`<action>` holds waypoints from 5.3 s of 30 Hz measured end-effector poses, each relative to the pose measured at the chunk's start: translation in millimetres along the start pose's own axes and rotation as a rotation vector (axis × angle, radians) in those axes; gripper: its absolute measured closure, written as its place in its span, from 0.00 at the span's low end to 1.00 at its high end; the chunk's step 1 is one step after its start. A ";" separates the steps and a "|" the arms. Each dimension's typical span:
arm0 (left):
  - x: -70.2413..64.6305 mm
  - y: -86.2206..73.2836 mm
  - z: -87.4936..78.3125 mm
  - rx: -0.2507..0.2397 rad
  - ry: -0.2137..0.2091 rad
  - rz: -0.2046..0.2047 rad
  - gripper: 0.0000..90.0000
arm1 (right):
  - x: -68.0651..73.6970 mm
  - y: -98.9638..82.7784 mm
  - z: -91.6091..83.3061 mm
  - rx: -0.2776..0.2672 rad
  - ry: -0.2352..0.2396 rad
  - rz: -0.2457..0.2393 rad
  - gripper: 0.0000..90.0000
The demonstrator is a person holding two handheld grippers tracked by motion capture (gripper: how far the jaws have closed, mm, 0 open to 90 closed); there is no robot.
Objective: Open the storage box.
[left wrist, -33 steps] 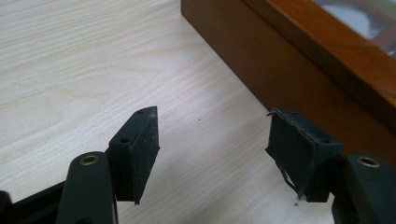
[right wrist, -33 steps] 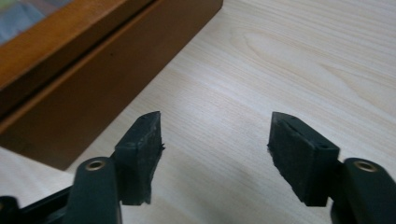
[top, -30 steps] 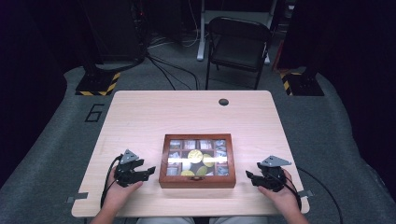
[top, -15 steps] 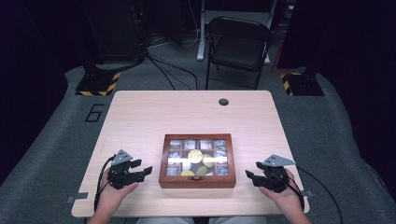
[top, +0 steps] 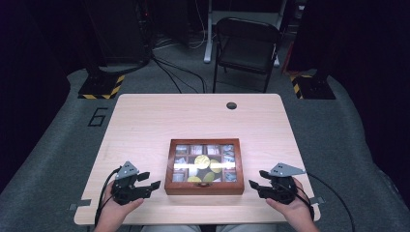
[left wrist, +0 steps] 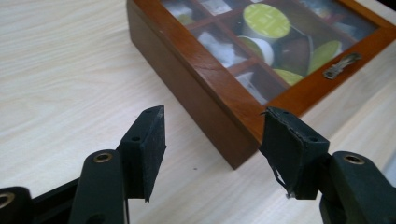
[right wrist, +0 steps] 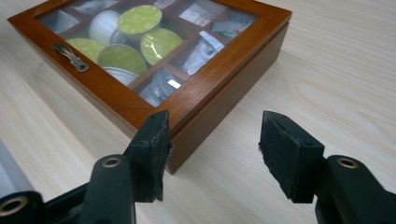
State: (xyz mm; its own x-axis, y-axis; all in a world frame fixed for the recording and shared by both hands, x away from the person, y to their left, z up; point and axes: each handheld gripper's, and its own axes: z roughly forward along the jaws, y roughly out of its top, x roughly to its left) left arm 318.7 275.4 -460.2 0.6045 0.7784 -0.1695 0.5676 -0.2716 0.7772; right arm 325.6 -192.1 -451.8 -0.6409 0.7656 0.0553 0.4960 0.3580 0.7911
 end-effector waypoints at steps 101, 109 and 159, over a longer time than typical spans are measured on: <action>-23.5 -0.4 23.1 -0.021 -0.058 0.089 0.66 | 18.7 -6.3 21.6 -0.022 0.098 -0.053 0.66; -22.6 10.7 16.3 -0.038 -0.055 0.089 0.66 | 17.2 4.1 15.2 -0.039 0.103 -0.044 0.66; -2.5 92.2 -0.1 -0.158 -0.015 0.127 0.64 | -6.4 91.1 1.9 -0.133 0.050 -0.068 0.65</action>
State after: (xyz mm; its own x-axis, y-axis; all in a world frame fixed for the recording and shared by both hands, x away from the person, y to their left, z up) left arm 369.5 248.4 -388.1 0.6744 0.7348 -0.0720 0.3922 -0.2740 0.8781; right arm 376.0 -163.4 -381.2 -0.7006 0.7131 0.0269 0.3709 0.3317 0.8674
